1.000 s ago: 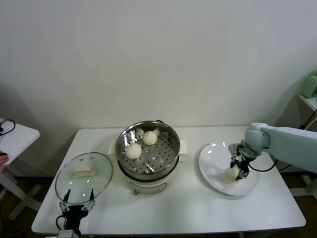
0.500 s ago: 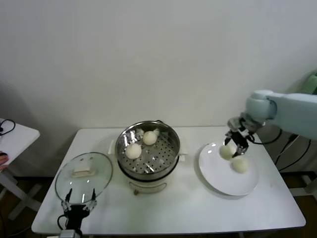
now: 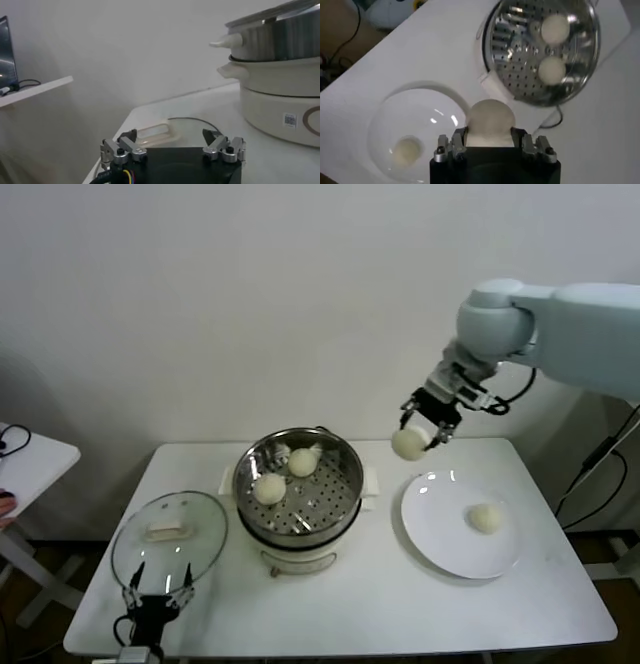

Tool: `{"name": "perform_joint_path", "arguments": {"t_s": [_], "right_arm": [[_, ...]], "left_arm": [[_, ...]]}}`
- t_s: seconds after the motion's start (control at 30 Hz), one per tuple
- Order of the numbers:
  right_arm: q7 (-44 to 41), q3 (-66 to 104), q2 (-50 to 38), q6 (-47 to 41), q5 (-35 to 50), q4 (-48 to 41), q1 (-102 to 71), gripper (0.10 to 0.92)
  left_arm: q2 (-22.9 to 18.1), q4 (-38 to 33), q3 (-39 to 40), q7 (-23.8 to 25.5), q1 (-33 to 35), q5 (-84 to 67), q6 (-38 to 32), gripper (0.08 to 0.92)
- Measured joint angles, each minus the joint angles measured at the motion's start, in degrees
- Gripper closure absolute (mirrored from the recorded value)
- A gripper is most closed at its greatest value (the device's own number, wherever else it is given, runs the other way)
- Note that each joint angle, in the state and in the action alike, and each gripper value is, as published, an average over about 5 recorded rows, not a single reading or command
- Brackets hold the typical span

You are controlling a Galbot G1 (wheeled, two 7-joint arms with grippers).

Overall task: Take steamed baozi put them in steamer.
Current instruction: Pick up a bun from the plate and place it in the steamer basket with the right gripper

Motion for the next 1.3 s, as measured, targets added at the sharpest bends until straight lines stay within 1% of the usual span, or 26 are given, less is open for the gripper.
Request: {"name": "perform_joint_path", "arguments": {"t_s": [0.3,0.7,0.9,1.3], "right_arm": [[2.0,4.0,9.0,4.3,-5.1,-0.2,-4.9,0.431],[4.6,7.7,19.5,5.9,-11.5,-5.5,-14.6,0.431],[5.4,8.2,21.7,5.9,-13.0,-6.7,-18.6,0.431],[6.7,9.0,23.4,5.7,-15.9,-8.4,-24.2,0.431]], "left_arm": [[-0.2,0.0,-0.4,0.0,0.0,-0.1,0.0,0.177],[-0.3,-0.1,-0.9,0.0,-0.1,-0.4,0.0,0.177],[-0.4,0.0,-1.1,0.0,-0.1,-0.5,0.0,0.177],[-0.4,0.3,-1.1,-0.1,-0.1,-0.6,-0.2,0.177]]}}
